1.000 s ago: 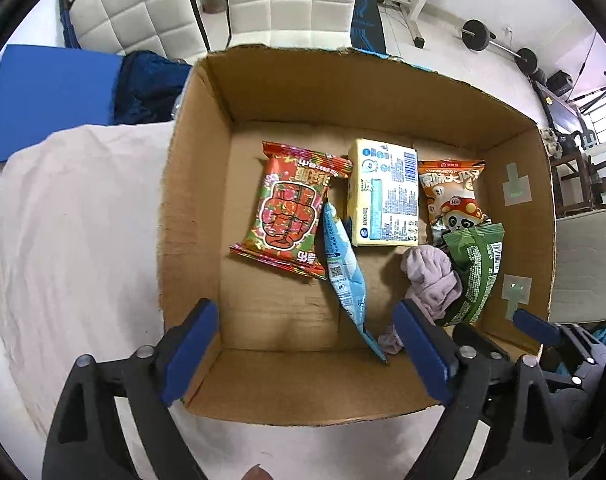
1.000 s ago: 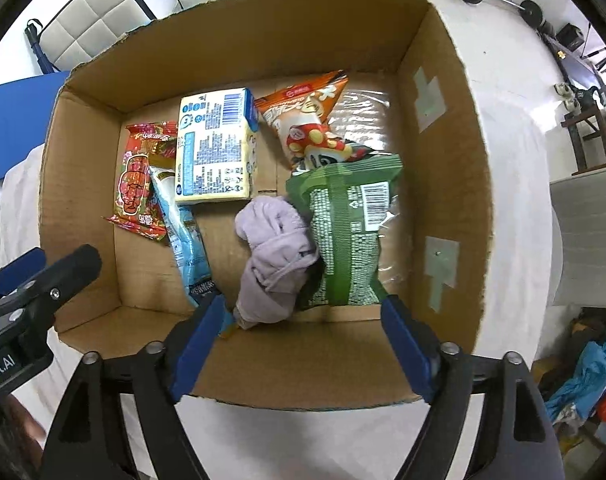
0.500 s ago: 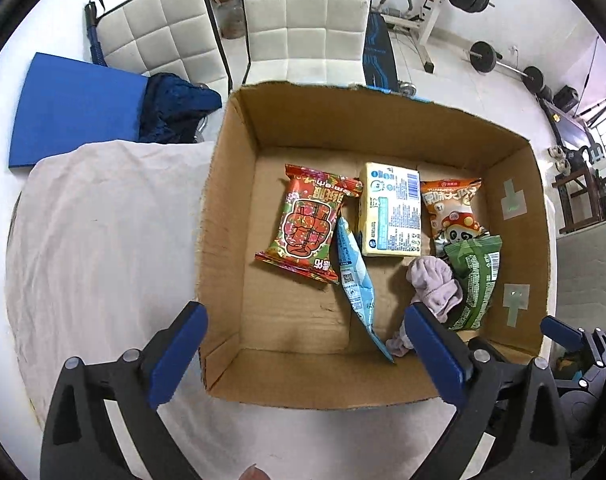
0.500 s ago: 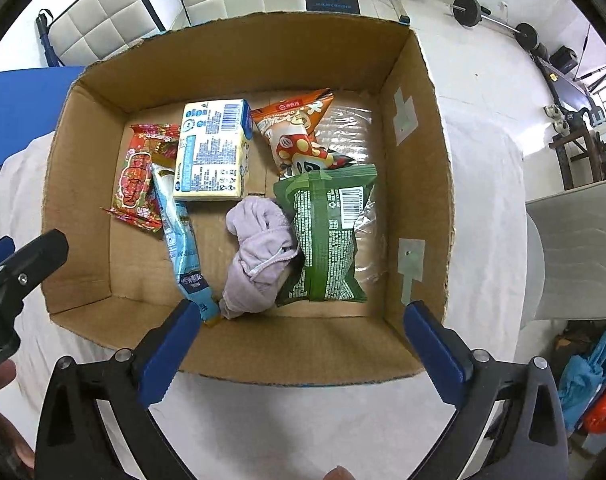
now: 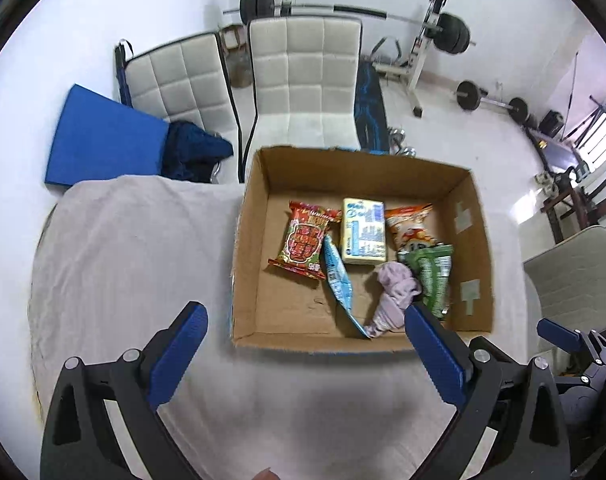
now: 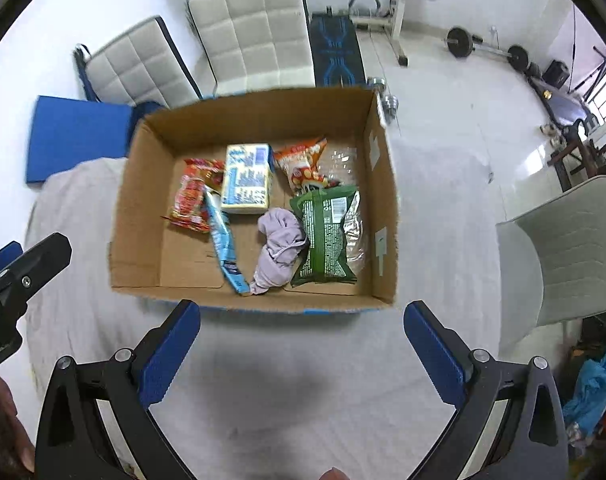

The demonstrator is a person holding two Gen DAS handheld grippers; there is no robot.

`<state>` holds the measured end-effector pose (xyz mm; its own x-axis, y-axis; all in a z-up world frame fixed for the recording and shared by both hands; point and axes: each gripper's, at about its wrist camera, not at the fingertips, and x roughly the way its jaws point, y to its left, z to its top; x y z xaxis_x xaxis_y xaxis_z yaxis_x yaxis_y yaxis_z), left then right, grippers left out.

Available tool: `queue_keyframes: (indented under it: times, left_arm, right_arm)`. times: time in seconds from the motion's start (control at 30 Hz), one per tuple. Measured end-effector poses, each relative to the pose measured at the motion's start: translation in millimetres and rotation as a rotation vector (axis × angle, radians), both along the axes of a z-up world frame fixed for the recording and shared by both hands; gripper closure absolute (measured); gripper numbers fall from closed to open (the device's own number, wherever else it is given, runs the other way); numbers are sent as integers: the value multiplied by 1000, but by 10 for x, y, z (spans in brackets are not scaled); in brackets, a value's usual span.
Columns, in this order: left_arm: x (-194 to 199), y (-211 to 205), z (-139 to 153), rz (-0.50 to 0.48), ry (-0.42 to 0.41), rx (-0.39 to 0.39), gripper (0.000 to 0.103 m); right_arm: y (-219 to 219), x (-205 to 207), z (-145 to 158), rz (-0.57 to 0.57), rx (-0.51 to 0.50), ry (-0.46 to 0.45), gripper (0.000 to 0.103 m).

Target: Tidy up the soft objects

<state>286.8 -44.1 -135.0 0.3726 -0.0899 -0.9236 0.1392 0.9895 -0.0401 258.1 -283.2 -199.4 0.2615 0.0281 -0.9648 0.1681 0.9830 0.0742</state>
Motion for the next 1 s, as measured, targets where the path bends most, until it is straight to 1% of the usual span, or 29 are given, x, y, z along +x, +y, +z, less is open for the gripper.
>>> queue_keyframes:
  times: [0.13,0.3,0.4,0.5,0.6,0.7,0.77,1.0]
  left_arm:
    - [-279,27,300,-11,-43,-9,2]
    - [-596,52,599,-29,-86,-7,2]
    - [-777,93,781,-24,-110,-9,2]
    - [-939,148,938,-13,-124,-22,2]
    - [-1090,176,1055,-16,-134,-27,2]
    - [-1212,206,1134,-18,-133,-14,2]
    - [-1301,238,1195,-15,-128,-25,2]
    - [-1568,314,1369,-11,-142,-39,2]
  right_arm:
    - [-14,-294,310,-5,14,-52,0]
    - [-25,-677,689,-6,32,-106,0]
    - [5,-896,914,6,8,-141,0]
    - [56,-1079,1116,17,12,-166,0]
    - [110,-1275,1329,18,14,-200,0]
    - [150,-1479,1540,9,26,-230,0]
    - [179,-1607,1673,6,24,-245,0]
    - [229,-1906,1954,11,23,-275,0]
